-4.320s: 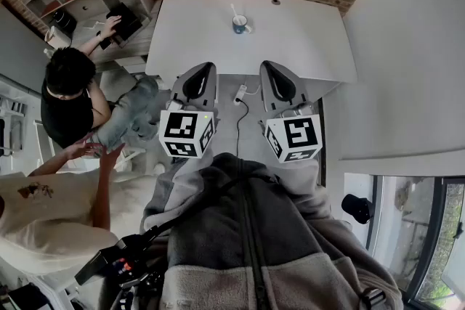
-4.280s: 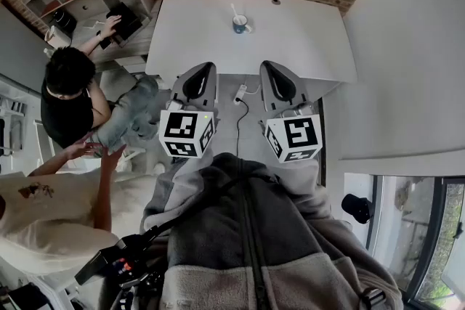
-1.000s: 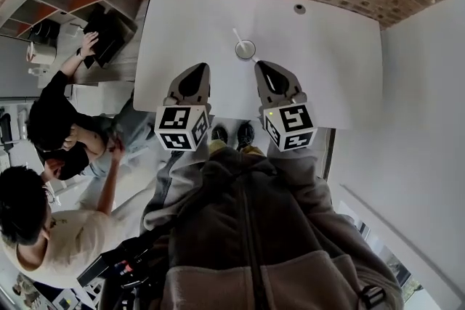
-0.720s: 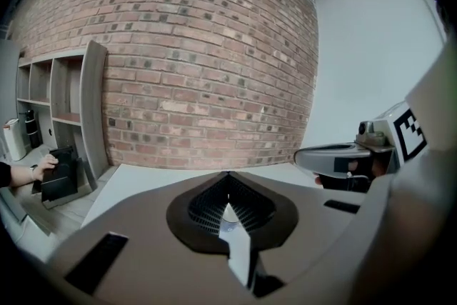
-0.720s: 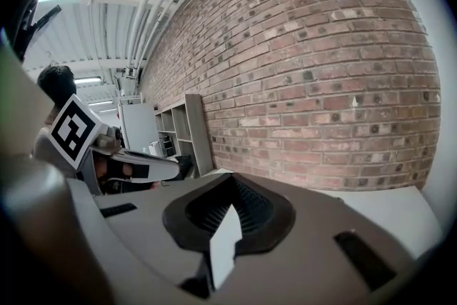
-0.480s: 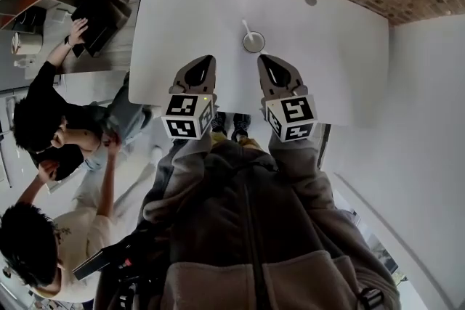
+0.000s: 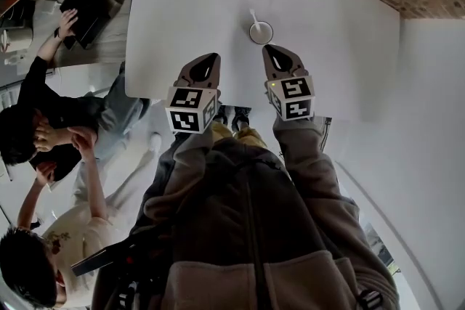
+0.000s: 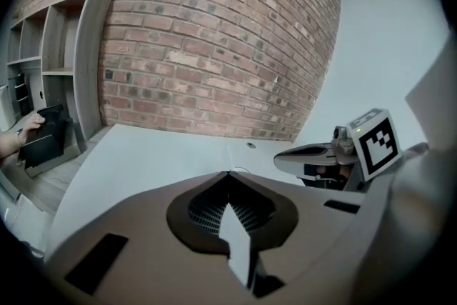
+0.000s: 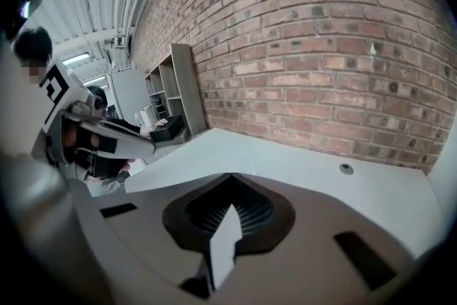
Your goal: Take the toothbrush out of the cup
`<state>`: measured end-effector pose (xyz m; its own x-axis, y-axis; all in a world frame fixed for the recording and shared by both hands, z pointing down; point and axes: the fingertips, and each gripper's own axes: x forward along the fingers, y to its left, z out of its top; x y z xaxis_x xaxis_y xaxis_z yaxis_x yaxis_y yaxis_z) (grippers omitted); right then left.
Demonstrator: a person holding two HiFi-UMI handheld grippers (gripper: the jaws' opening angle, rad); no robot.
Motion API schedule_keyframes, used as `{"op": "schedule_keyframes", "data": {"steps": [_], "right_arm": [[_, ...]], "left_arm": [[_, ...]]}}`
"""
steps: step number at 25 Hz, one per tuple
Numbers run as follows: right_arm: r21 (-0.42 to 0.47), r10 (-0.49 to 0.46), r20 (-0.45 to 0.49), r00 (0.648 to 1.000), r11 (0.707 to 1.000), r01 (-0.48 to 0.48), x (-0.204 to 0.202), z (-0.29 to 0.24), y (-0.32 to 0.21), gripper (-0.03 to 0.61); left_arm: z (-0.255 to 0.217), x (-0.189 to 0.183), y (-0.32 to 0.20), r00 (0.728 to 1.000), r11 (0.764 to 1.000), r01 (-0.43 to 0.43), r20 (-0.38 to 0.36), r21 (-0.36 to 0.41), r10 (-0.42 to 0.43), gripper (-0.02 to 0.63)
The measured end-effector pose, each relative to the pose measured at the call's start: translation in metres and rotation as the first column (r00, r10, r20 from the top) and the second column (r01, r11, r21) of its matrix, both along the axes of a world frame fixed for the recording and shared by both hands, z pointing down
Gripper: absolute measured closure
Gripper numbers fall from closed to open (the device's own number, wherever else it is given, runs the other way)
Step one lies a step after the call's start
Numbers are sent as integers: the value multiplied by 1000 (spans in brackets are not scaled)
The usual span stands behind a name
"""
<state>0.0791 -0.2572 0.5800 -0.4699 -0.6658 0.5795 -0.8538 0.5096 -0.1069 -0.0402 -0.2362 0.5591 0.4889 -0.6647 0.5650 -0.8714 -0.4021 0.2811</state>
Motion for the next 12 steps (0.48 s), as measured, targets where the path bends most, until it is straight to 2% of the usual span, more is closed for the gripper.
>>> {"op": "schedule_keyframes", "data": {"steps": [4,12], "right_arm": [[-53,-25,-28,999,998,23,1,33,-15,577],[-122,-98,-113,989,989,84,2,90,-51,575]], "left_arm": [[17,-2,6,1000,999,-3,4,-43,3,611],[44,-8,2,1000,997,7,11,-79,-7,610]]}}
